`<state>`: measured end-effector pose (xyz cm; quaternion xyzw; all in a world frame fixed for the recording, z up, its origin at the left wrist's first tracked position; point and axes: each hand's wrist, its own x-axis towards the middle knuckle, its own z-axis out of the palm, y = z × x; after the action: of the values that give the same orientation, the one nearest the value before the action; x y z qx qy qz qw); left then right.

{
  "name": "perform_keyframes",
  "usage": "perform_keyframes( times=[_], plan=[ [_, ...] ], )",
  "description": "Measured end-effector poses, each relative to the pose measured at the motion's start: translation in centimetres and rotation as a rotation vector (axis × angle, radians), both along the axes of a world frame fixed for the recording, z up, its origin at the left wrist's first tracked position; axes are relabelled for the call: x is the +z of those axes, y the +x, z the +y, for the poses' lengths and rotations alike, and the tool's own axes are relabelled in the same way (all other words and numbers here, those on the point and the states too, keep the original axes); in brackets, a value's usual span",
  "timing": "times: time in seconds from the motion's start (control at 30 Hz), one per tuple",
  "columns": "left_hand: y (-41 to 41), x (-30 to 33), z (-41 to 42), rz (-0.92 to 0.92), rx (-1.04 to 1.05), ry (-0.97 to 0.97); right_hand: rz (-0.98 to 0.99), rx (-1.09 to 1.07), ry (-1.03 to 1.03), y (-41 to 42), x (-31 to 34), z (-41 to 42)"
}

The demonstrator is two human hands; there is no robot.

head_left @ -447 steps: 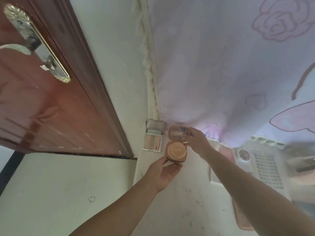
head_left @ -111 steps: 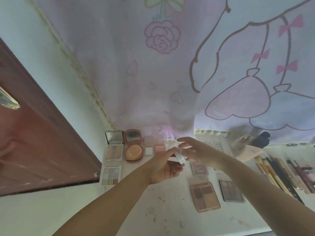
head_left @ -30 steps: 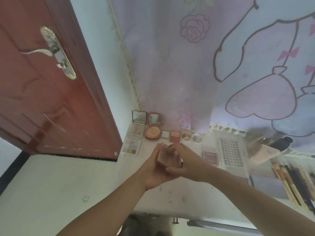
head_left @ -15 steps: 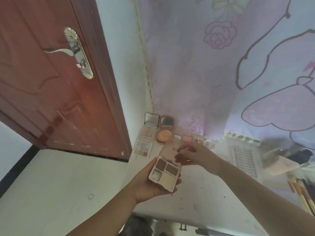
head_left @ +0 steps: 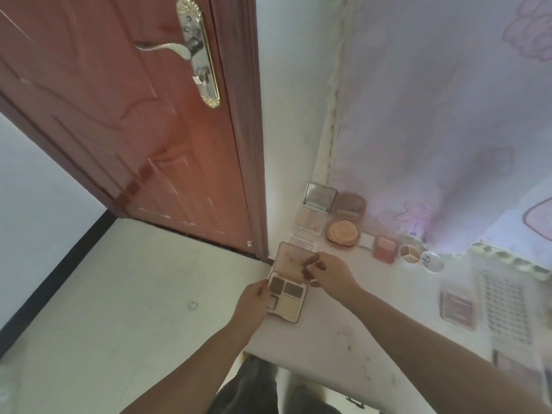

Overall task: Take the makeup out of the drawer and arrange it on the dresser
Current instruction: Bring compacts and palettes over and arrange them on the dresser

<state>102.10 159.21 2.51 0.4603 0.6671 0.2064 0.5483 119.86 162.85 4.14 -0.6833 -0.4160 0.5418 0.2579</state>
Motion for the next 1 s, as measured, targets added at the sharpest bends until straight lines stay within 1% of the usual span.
perform_keyframes(
  times=[0.1, 0.23, 0.33, 0.4, 0.43, 0.47, 0.53, 0.6, 0.67, 0.73, 0.83, 0.87, 0.93, 1.0],
  plan=[
    [0.2, -0.8, 0.6, 0.104, -0.052, 0.069, -0.039, 0.002, 0.002, 0.0, -0.7, 0.2],
    [-0.4, -1.4, 1.2, 0.144, -0.101, 0.074, -0.058, -0.013, -0.005, 0.1, -1.4, 0.1],
    [-0.3, -1.4, 1.4, 0.213, -0.127, 0.045, -0.174, 0.085, 0.019, 0.6, -1.6, 0.0],
    [0.3, -1.1, 1.0, 0.289, -0.115, 0.072, -0.224, 0.13, 0.028, 1.4, -1.0, -0.4],
    [0.8, -0.6, 0.7, 0.332, -0.099, 0.138, -0.225, 0.127, 0.031, 2.0, -0.7, -0.7],
    [1.4, 0.0, 0.2, 0.368, -0.081, 0.249, -0.226, 0.117, 0.034, 2.9, -0.4, -1.2],
    [3.4, 1.5, -0.7, 0.371, -0.086, 0.518, -0.25, 0.094, 0.053, 5.3, 0.2, -2.4],
    [6.3, 2.6, -1.5, 0.27, -0.187, 0.694, -0.306, 0.058, 0.08, 8.4, 0.9, -4.0],
    [9.9, 3.0, -2.1, 0.159, -0.371, 0.741, -0.387, 0.022, 0.108, 12.0, 1.6, -5.7],
    [14.2, 2.5, -2.4, 0.09, -0.565, 0.646, -0.548, 0.029, 0.14, 15.8, 2.0, -7.3],
    [20.6, 0.7, -2.2, 0.067, -0.755, 0.337, -0.765, 0.085, 0.08, 20.9, 2.1, -9.1],
    [22.5, 0.2, -2.1, 0.064, -0.777, 0.246, -0.834, 0.151, 0.043, 22.1, 1.7, -9.5],
    [25.6, -0.4, -1.7, 0.046, -0.758, 0.1, -0.973, 0.344, -0.03, 23.9, 0.5, -10.1],
    [27.8, -0.8, -1.6, 0.0, -0.7, 0.014, -1.042, 0.457, -0.051, 24.7, -0.8, -10.5]
  ],
)
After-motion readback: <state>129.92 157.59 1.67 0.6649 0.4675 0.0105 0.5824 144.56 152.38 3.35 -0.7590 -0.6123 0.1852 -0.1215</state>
